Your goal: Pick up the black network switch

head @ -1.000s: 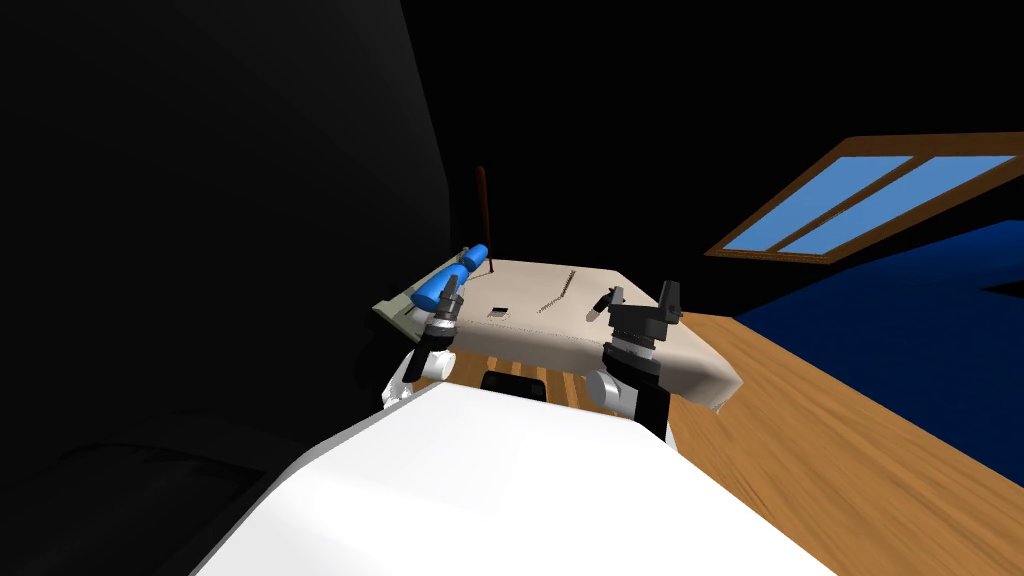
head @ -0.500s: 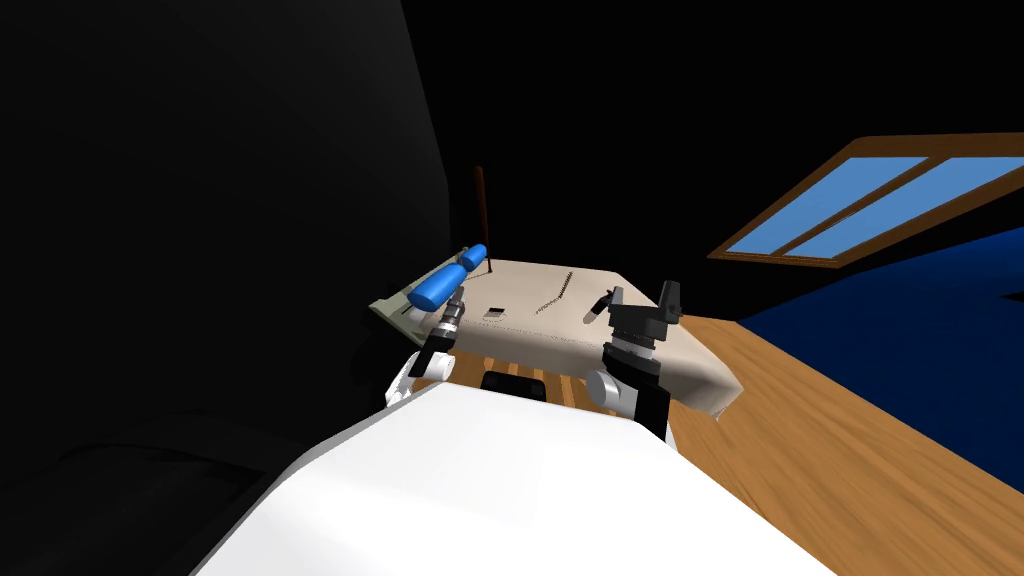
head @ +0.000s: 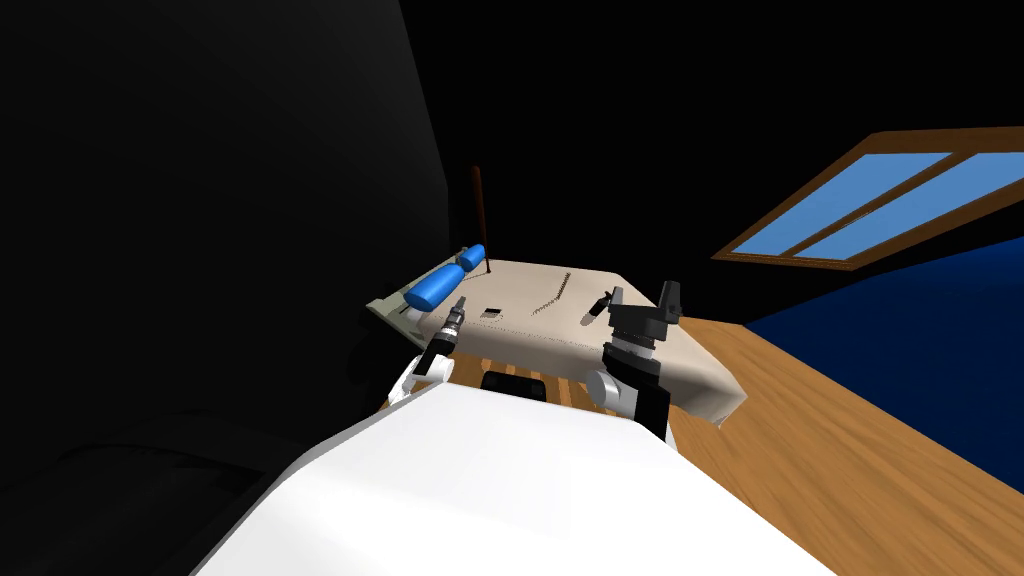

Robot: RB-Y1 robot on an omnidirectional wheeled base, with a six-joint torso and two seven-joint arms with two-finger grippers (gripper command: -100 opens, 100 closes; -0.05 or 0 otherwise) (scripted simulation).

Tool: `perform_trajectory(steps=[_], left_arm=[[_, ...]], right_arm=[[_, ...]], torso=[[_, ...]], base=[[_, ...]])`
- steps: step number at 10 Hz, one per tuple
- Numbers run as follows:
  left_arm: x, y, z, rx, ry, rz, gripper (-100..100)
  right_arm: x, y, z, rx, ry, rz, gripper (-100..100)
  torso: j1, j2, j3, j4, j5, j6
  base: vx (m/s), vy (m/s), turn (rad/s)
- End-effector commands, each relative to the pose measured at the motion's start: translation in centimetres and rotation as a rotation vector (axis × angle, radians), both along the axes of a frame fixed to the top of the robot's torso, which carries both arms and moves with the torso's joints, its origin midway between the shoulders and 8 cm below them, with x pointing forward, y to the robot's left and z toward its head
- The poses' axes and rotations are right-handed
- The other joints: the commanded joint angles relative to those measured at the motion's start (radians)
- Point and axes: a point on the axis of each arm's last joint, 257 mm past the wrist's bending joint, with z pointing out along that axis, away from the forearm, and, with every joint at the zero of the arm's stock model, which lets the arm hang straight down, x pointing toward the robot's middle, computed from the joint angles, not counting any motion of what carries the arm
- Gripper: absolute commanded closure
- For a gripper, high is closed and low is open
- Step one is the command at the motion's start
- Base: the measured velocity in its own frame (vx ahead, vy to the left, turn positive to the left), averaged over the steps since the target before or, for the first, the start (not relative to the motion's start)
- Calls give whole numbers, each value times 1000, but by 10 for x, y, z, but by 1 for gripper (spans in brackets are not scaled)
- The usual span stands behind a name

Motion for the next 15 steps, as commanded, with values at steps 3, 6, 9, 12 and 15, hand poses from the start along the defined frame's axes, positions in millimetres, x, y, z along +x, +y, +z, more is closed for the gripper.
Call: perform_trajectory(steps=[3,6,9,12,15], left_arm=[[0,19,-67,-16,173,50,-100],[-2,29,-101,-33,257,78,-100],[-5,41,-145,-70,365,118,-100],[-6,46,-171,-99,429,142,-100],[-8,53,-204,-139,512,174,-100]], right_arm=[[0,0,0,0,0,0,0],[0,0,0,0,0,0,0],[0,0,0,0,0,0,0],[0,0,0,0,0,0,0],[0,0,0,0,0,0,0]], torso=[[-1,-1,-1,0,0,0],[0,-2,-1,-1,0,0],[0,-4,-2,-1,0,0],[-2,-7,-4,-2,-1,0],[1,-4,-2,-1,0,0]], base=[[64,-91,37],[64,-69,22],[99,-73,32],[125,-80,27],[100,-55,24]])
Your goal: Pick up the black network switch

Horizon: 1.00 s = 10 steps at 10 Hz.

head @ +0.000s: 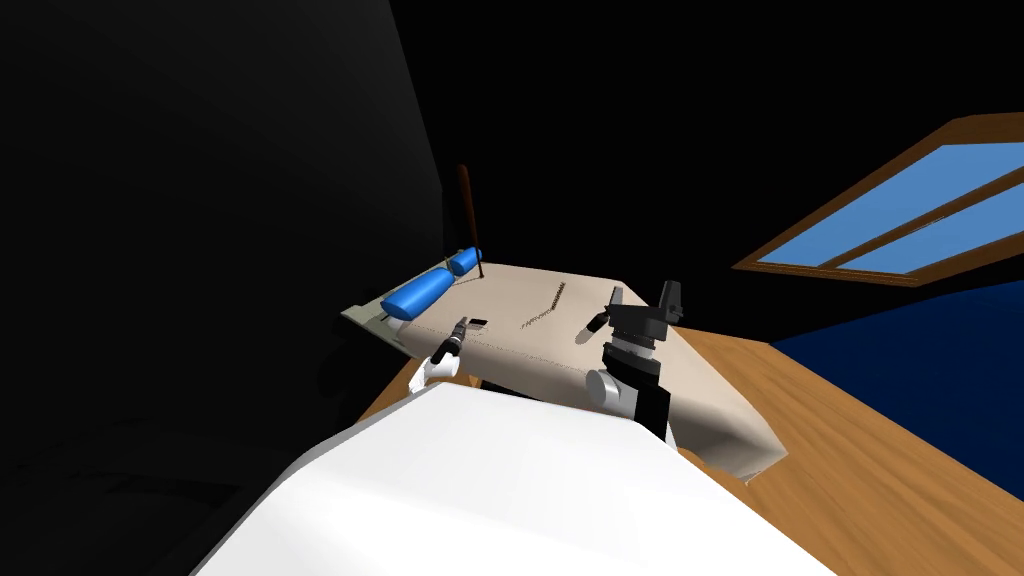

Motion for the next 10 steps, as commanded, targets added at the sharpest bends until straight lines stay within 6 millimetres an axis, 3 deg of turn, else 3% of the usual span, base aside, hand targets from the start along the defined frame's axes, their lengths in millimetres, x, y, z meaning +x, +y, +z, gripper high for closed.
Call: perform_trajectory(steps=[1,7,9,10], left_arm=[[-4,6,-18,-19,46,19,-100],[-19,14,-72,-89,192,79,-100],[-20,12,-75,-94,194,81,-100],[-20,11,-76,-96,197,82,0]], right_arm=[[0,0,0,0,0,0,0],[0,0,0,0,0,0,0],[0,0,0,0,0,0,0],[0,0,0,0,0,0,0]], torso=[[0,0,0,0,0,0],[1,1,1,0,0,0],[2,2,1,0,0,0],[3,5,3,1,0,0]], base=[[132,-62,36],[107,-59,35],[59,-31,17],[7,-4,0]])
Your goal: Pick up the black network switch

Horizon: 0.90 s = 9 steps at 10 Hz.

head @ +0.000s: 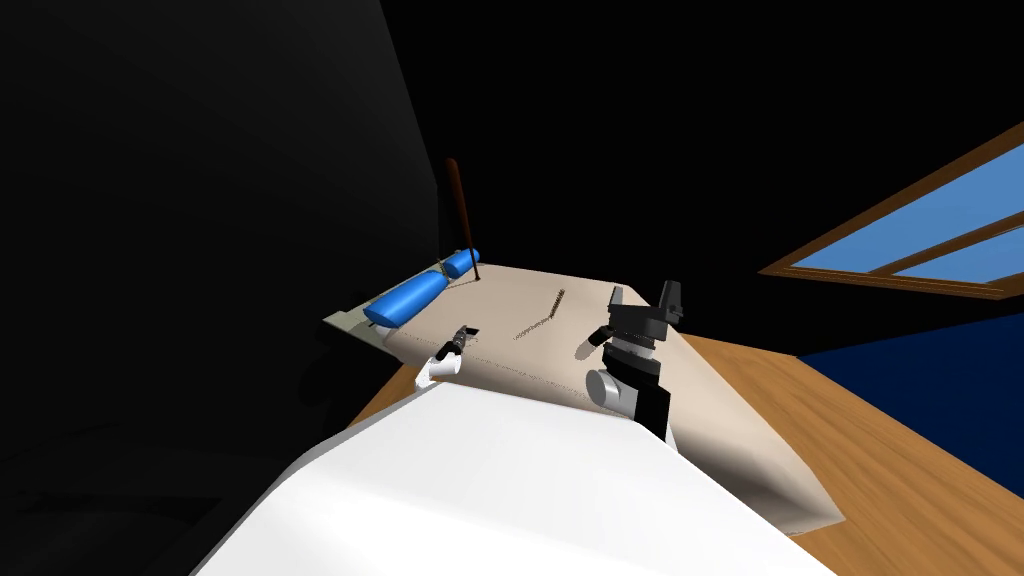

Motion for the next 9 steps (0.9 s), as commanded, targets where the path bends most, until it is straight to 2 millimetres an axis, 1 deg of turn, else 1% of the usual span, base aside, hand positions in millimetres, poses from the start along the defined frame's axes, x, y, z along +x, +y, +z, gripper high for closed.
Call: perform_trajectory(steps=[1,3,4,5,9], left_arm=[[0,-1,-5,0,-1,-1,-100],[0,-2,-10,0,-3,-2,-100],[0,-1,-9,0,0,-1,-100],[0,-1,-9,0,-2,-2,100],[1,-1,-8,-2,-4,-1,100]], right_arm=[[0,0,0,0,0,0,0],[0,0,0,0,0,0,0],[0,0,0,0,0,0,0],[0,0,0,0,0,0,0],[0,0,0,0,0,0,0]], torso=[[0,0,0,0,0,0],[2,-2,-1,0,0,0],[2,-3,-2,-1,0,0],[2,-1,-1,0,0,0],[0,1,0,0,0,0]], base=[[34,13,8],[65,21,6],[33,14,-1],[6,2,0],[1,0,1]])
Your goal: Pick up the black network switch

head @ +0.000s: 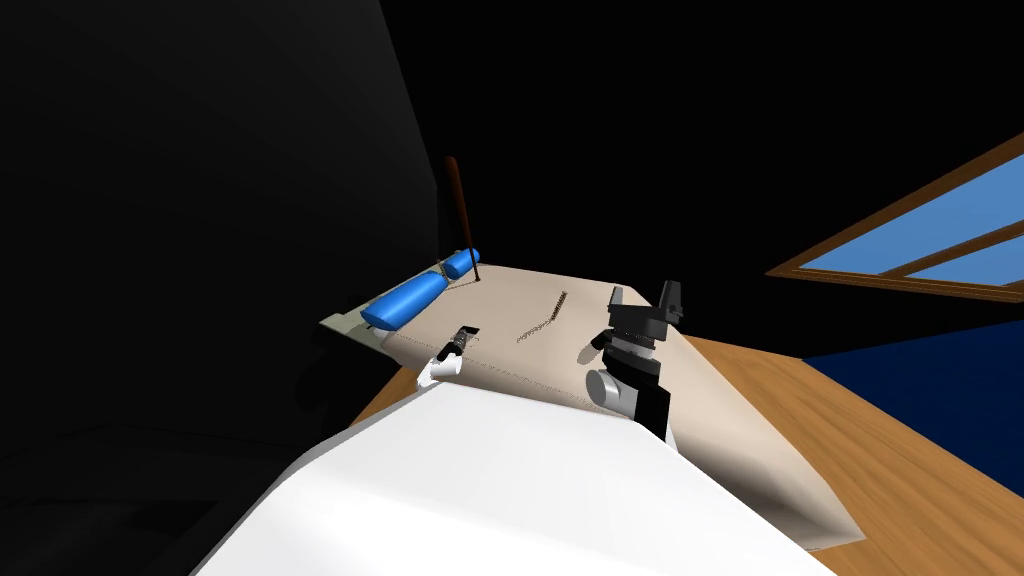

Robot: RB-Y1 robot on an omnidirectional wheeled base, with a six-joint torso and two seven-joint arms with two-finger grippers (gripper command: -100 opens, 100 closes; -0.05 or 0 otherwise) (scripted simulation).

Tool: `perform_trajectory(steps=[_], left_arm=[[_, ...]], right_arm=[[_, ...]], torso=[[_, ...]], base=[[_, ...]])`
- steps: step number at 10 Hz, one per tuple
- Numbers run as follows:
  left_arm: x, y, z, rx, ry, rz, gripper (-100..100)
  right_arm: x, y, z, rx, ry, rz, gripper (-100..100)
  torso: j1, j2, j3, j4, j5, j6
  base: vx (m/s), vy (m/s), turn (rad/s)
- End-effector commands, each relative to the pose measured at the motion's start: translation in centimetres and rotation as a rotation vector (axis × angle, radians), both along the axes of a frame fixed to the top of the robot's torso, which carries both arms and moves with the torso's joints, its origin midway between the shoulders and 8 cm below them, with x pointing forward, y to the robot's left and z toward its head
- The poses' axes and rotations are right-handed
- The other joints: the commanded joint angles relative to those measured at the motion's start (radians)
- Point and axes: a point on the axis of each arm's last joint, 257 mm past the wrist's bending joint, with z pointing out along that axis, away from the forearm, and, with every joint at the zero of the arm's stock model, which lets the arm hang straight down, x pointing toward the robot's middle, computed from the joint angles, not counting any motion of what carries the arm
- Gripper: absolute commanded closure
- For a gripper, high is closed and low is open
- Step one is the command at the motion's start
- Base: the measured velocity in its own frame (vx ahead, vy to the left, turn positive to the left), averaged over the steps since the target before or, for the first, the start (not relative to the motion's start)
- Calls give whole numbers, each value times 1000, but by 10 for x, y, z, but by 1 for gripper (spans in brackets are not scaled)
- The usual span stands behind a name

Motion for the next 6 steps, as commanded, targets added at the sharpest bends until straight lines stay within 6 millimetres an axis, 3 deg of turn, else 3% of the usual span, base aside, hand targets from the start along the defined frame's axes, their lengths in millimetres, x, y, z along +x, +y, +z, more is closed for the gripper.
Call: perform_trajectory(steps=[1,2,5,6], left_arm=[[0,0,0,0,0,0,0],[-1,0,4,2,3,-1,100],[0,1,7,2,2,0,100],[-1,1,7,2,4,0,0]], right_arm=[[0,0,0,0,0,0,0],[0,0,0,0,0,0,0],[0,0,0,0,0,0,0],[0,0,0,0,0,0,0]], torso=[[0,0,0,0,0,0],[0,0,0,0,0,0],[-2,5,3,1,-1,0],[-1,3,2,1,0,0]], base=[[0,0,0],[-39,-12,-11],[-52,-17,-4],[-6,-2,1]])
